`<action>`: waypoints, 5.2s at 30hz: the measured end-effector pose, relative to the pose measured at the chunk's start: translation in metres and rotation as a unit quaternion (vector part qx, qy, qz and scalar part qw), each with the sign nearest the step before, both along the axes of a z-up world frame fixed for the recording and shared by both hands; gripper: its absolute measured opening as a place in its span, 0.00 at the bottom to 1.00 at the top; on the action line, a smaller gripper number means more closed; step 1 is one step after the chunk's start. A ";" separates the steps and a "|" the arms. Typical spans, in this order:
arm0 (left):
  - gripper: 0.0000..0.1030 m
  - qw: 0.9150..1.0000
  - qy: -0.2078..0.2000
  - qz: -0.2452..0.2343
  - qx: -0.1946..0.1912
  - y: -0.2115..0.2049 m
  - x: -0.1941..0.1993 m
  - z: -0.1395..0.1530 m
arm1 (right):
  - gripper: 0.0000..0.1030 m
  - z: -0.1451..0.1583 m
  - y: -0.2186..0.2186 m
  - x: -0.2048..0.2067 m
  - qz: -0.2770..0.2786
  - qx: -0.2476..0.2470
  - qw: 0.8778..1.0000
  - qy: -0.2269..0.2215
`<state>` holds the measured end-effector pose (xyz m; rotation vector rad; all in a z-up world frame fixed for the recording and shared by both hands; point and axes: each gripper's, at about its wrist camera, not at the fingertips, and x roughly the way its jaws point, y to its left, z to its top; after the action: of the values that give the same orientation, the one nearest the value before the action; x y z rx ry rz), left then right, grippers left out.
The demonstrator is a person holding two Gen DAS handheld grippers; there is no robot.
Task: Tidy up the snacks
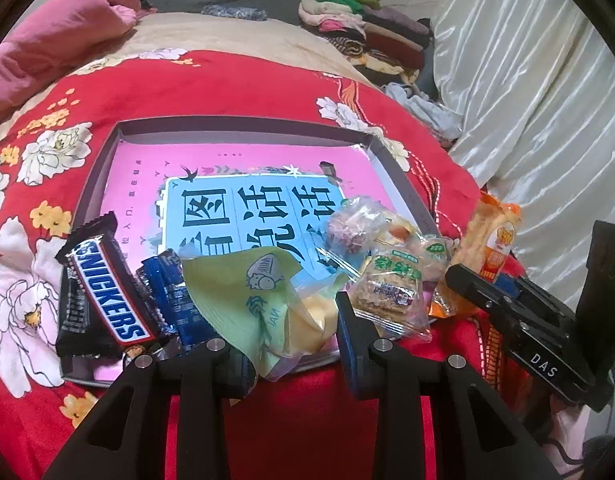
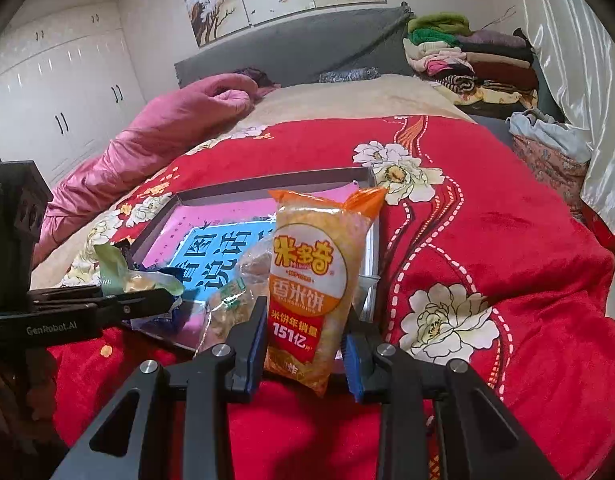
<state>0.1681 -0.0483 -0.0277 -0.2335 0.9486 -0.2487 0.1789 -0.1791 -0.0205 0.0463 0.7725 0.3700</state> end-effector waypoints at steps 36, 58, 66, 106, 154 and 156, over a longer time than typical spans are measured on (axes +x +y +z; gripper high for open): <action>0.34 1.000 0.011 0.015 0.021 -0.021 0.019 -0.012 | 0.32 -0.008 0.032 0.007 0.032 -0.060 0.998 -0.005; 0.34 0.999 0.015 0.018 0.029 -0.024 0.021 -0.014 | 0.32 -0.013 0.024 0.013 0.026 -0.049 0.998 0.001; 0.34 0.999 0.015 0.019 0.028 -0.024 0.021 -0.014 | 0.33 -0.012 0.024 0.013 0.026 -0.050 0.998 -0.001; 0.40 0.999 -0.002 0.011 0.051 -0.028 0.014 -0.002 | 0.54 0.000 0.013 0.008 0.003 -0.049 0.998 -0.028; 0.76 0.994 -0.001 0.079 0.070 0.016 -0.055 0.023 | 0.89 0.034 0.027 -0.045 0.015 -0.030 0.996 -0.085; 0.76 0.994 0.003 0.087 0.070 0.020 -0.065 0.021 | 0.92 0.030 0.030 -0.050 0.008 -0.023 0.998 -0.061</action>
<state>0.1032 -0.0280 -0.0064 -0.1872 0.9406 -0.0203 0.1286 -0.1494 0.0099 -0.0246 0.6601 0.3666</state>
